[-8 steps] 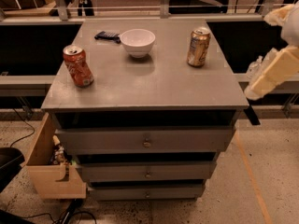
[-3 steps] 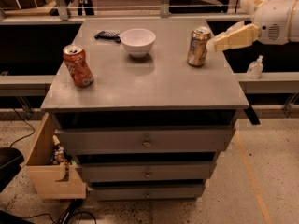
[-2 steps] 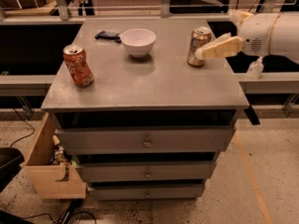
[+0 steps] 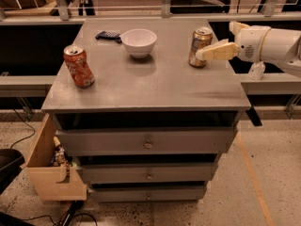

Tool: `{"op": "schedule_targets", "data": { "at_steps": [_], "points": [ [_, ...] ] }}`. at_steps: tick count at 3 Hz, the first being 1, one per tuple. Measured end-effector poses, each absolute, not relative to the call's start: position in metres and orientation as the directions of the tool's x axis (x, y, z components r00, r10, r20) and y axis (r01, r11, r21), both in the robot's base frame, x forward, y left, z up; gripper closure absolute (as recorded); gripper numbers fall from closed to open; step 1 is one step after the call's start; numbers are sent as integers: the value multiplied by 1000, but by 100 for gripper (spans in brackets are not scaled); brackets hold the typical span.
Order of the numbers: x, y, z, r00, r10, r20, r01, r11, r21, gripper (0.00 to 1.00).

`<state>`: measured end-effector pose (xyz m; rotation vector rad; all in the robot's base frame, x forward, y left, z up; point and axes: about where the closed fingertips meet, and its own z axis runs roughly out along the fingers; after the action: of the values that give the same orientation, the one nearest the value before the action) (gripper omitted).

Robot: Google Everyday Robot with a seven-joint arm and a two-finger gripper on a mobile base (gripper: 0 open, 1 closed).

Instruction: Move orange can near coke can

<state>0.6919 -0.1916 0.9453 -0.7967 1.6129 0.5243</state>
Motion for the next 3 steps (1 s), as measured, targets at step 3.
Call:
{"op": "schedule_targets", "data": {
  "at_steps": [3],
  "points": [
    [740, -223, 929, -99, -52, -994, -693, 720, 31, 0]
  ]
}}
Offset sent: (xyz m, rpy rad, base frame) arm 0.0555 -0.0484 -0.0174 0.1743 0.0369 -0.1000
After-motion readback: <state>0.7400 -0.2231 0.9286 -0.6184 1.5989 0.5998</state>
